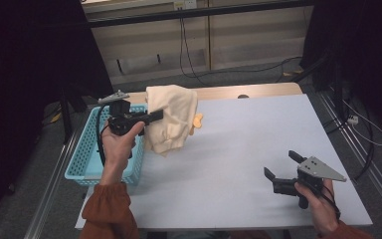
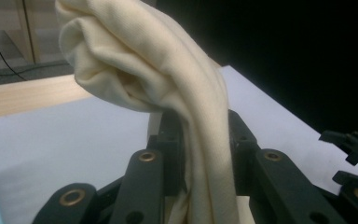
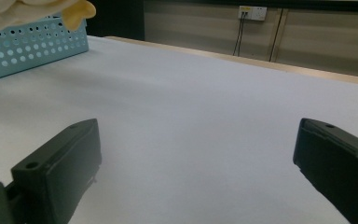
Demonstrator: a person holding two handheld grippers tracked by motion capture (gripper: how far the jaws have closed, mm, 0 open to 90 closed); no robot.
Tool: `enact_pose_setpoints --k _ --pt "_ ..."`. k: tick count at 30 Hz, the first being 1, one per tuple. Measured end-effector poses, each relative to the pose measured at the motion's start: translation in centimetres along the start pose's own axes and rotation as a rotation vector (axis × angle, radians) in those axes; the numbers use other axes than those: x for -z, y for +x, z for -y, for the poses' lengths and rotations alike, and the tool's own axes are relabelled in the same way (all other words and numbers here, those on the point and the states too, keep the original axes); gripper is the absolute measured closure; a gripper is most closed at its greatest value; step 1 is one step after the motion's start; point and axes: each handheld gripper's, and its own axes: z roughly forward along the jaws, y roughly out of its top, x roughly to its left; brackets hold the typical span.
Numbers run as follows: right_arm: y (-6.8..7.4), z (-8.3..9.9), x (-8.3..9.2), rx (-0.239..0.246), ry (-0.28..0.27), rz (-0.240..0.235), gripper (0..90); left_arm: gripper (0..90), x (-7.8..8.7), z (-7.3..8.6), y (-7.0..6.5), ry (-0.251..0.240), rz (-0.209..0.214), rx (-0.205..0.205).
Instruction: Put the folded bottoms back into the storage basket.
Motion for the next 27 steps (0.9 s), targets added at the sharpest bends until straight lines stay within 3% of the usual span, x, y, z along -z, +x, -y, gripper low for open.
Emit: enact_pose_setpoints --k 21,27 --pt "0.0 0.0 -0.1 -0.003 0.001 0.002 0.8 72.9 3.6 -0.6 1.6 -0.055 -0.036 0.026" --pt "0.1 0.0 -0.1 0.000 0.002 0.001 0.8 72.9 4.3 -0.5 2.1 -0.064 -0.071 0.028"
